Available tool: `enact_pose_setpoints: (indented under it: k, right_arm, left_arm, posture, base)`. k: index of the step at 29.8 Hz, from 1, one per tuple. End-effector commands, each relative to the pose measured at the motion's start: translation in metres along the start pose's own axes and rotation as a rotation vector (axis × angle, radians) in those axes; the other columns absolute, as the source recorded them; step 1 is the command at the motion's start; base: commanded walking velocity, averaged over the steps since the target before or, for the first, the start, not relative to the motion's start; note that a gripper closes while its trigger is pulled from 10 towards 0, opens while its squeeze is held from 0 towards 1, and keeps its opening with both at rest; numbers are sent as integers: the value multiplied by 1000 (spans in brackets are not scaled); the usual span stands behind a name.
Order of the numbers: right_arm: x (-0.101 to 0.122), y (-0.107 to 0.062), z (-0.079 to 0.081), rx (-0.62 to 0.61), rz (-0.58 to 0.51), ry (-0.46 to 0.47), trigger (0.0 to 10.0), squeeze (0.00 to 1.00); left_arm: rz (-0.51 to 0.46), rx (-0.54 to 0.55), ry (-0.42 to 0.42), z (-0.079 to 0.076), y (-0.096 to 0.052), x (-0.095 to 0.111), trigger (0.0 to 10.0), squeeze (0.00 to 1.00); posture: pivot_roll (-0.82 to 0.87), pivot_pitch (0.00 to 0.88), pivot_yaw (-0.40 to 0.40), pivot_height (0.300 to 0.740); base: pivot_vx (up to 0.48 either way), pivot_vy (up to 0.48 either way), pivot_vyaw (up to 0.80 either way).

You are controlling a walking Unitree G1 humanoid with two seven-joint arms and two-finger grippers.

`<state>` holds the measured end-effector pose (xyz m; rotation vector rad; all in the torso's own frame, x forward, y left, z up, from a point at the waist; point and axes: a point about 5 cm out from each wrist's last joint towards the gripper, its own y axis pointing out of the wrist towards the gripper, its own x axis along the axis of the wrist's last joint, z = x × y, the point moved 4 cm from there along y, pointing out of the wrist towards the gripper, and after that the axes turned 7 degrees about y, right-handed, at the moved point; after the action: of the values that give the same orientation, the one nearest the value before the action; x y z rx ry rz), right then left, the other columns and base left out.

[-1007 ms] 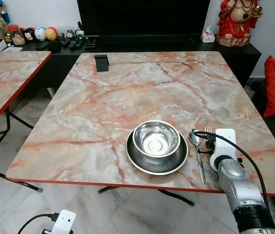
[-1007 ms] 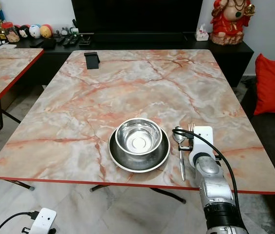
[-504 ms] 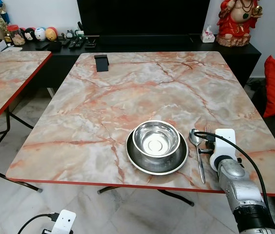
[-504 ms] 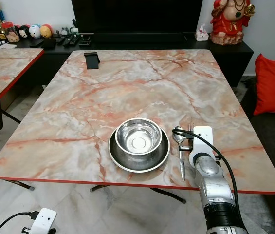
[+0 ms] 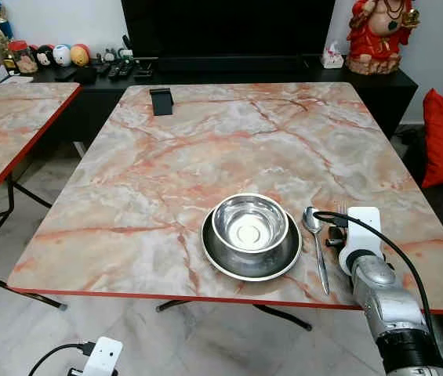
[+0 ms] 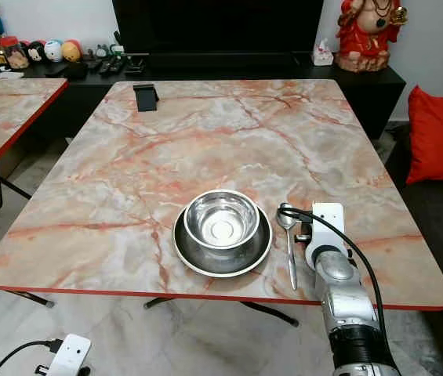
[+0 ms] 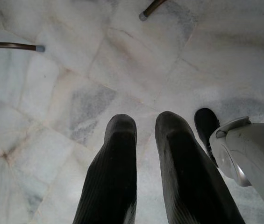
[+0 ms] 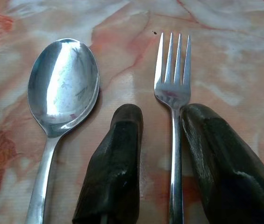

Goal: Setting the table

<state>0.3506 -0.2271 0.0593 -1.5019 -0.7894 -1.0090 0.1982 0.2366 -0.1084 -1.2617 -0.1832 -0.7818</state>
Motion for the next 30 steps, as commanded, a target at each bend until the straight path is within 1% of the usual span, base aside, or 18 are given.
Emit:
enact_pose_setpoints:
  k: [1,6,9,22,26,30]
  right_arm:
    - [-7,0,3,6,31,-2,10000,0]
    - [-6,0,3,7,25,3,10000,0]
    - [1,0,3,6,-6,17,10000,0]
    - [15,-1,0,-3,-41,27,10000,0]
    - [20,-2,-2,-15,-50,25,10000,0]
    - [20,-2,-6,-26,-46,22,10000,0]
  left_arm:
    - [15,2,-4,2,-1,-5,10000,0]
    - [15,2,-5,2,-1,-5,10000,0]
    - [15,2,-7,2,-1,-5,10000,0]
    - [15,2,-7,2,-1,-5,10000,0]
    - [15,2,-7,2,-1,-5,10000,0]
    - [15,1,-8,2,-1,-5,10000,0]
  posture:
    - [-16,0,31,740]
    - [-15,0,31,740]
    - [-17,0,32,740]
    - [-18,0,33,740]
    - [-20,0,34,740]
    - [-20,0,34,740]
  base:
    - [0,0,0]
    - [0,0,0]
    - [0,0,0]
    - [0,0,0]
    - [0,0,0]
    - [0,0,0]
